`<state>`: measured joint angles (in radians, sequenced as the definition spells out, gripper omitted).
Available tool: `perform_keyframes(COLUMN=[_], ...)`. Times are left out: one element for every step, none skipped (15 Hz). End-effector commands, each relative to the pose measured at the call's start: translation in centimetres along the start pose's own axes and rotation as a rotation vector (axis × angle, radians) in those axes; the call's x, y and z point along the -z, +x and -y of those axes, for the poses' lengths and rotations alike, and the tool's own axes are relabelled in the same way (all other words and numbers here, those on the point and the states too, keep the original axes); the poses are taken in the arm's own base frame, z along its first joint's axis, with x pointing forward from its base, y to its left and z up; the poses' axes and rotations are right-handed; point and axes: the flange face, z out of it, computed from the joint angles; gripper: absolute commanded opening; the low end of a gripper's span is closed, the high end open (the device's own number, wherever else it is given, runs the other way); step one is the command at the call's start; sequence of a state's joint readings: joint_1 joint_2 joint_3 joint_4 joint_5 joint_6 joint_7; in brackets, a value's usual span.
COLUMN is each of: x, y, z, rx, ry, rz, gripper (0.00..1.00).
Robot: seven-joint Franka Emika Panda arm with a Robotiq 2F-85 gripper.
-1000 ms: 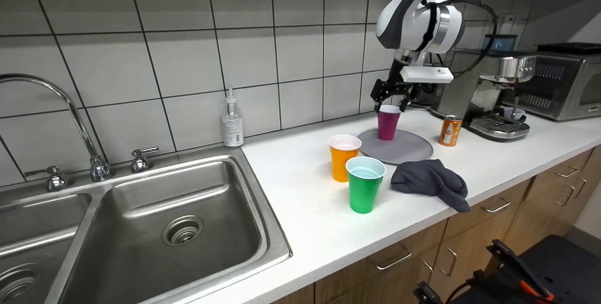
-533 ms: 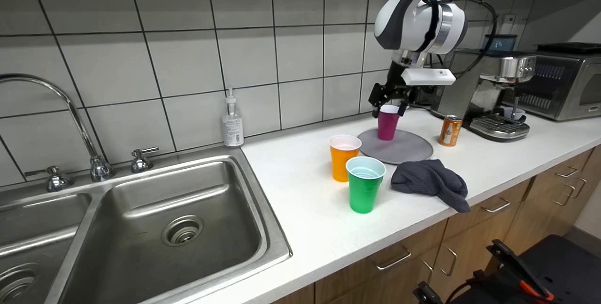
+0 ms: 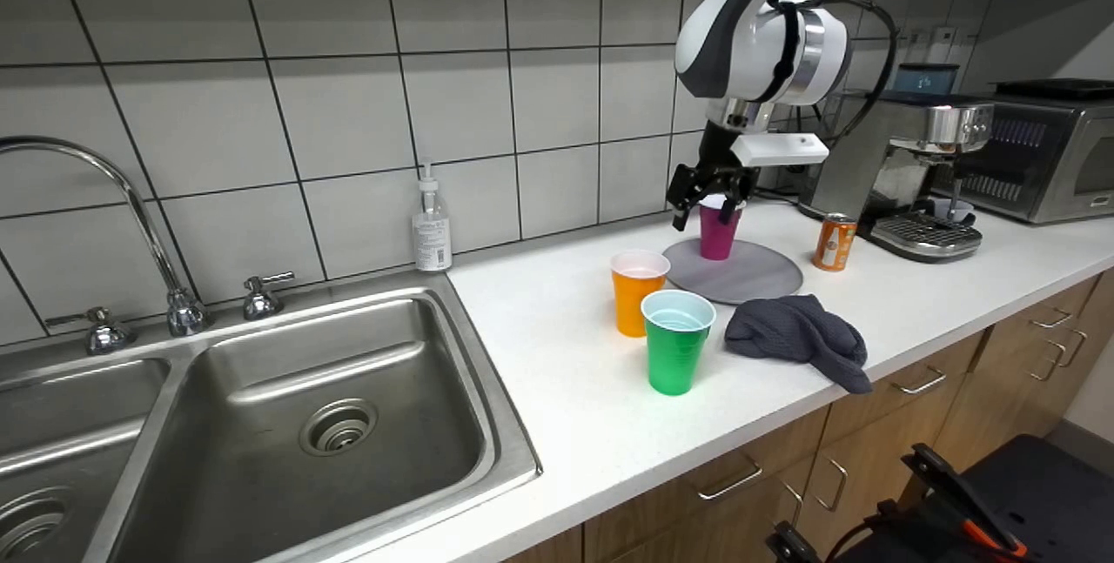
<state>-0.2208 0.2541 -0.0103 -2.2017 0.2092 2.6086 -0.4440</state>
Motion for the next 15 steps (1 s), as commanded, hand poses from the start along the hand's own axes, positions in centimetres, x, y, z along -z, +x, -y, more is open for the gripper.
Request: perform_keyframes(x=[0.3, 0.1, -0.2, -0.3, -0.4, -0.4, -0.5, -0.6, -0.8, -1.0, -1.2, -1.4, -1.6, -1.8, -1.9], y=[-0.4, -0.4, -0.4, -0.4, -0.4, -0.4, -0.5, -0.5, -0.5, -0.6, -0.7, -0.7, -0.8, -0.8, -0.7], z=[1.8, 2.1, 2.6, 2.9, 3.3, 3.6, 4.0, 4.3, 4.5, 4.7, 4.9, 5.1, 5.2, 5.3, 5.4], rx=[0.079, 0.093, 0.107, 0.122, 0.137, 0.153, 0.169, 0.183, 0.196, 0.209, 0.22, 0.23, 0.239, 0.247, 0.253], ry=[-0.003, 0.0, 0.002, 0.005, 0.008, 0.011, 0.013, 0.015, 0.017, 0.018, 0.018, 0.018, 0.018, 0.016, 0.016], rz=[-0.004, -0.001, 0.004, 0.008, 0.01, 0.01, 0.012, 0.015, 0.02, 0.025, 0.028, 0.031, 0.036, 0.041, 0.044], gripper=[1.0, 1.0, 1.0, 1.0, 1.0, 1.0, 1.0, 1.0, 1.0, 1.0, 1.0, 1.0, 1.0, 1.0, 1.0])
